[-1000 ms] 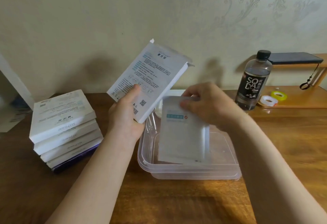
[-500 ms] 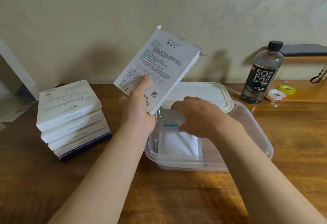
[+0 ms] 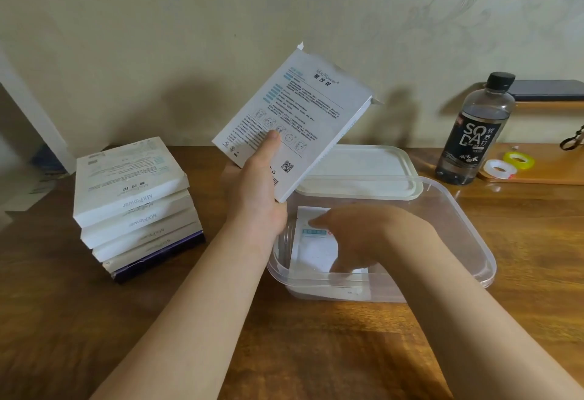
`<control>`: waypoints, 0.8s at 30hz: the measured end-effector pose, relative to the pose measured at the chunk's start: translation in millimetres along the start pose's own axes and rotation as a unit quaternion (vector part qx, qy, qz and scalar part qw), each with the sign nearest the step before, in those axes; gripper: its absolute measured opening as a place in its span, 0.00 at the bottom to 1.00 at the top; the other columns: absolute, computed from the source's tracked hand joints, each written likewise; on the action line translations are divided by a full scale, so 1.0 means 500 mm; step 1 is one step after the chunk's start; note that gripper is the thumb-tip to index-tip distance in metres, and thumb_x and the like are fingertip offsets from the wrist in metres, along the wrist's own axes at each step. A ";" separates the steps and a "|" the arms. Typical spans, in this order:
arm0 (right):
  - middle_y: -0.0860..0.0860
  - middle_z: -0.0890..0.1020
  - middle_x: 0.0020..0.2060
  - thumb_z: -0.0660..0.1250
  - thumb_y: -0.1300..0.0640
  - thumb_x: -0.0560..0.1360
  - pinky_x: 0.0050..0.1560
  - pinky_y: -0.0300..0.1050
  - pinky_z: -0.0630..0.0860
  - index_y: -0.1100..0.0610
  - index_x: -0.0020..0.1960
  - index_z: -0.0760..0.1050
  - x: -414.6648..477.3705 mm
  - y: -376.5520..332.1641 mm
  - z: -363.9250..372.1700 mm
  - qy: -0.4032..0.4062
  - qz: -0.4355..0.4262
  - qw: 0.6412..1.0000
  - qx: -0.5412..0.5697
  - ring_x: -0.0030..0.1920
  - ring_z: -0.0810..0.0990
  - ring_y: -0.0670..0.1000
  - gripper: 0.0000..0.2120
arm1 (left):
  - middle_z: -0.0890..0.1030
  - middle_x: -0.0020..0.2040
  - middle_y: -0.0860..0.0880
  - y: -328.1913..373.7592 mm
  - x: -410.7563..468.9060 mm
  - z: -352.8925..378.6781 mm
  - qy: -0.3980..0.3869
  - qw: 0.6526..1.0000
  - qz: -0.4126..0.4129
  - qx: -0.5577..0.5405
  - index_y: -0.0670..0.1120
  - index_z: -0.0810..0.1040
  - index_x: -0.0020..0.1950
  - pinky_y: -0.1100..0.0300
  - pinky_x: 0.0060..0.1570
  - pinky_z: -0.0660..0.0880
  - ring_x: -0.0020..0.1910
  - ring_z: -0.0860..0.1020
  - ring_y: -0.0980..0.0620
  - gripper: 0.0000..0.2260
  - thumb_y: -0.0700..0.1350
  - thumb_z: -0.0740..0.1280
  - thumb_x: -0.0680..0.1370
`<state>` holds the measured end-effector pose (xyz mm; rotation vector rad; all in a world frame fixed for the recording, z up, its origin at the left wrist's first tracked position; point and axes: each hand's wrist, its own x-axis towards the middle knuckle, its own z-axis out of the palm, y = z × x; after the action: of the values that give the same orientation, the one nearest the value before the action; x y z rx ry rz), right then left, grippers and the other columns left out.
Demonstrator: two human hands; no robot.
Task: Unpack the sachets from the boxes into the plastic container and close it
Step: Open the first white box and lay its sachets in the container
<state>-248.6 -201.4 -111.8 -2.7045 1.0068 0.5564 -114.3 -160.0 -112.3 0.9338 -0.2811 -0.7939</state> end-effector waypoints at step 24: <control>0.48 0.69 0.75 0.72 0.48 0.76 0.72 0.52 0.67 0.47 0.79 0.61 0.025 -0.013 0.020 -0.003 -0.034 0.999 0.001 0.74 0.66 0.53 0.36 | 0.87 0.50 0.50 0.000 -0.003 0.003 0.005 1.000 -0.003 0.031 0.51 0.78 0.62 0.58 0.36 0.81 0.47 0.87 0.50 0.17 0.46 0.76 0.75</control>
<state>-238.3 -200.7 -125.7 -2.7226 0.9088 0.5504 -116.2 -159.8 -111.1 0.9972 -0.2957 -0.7898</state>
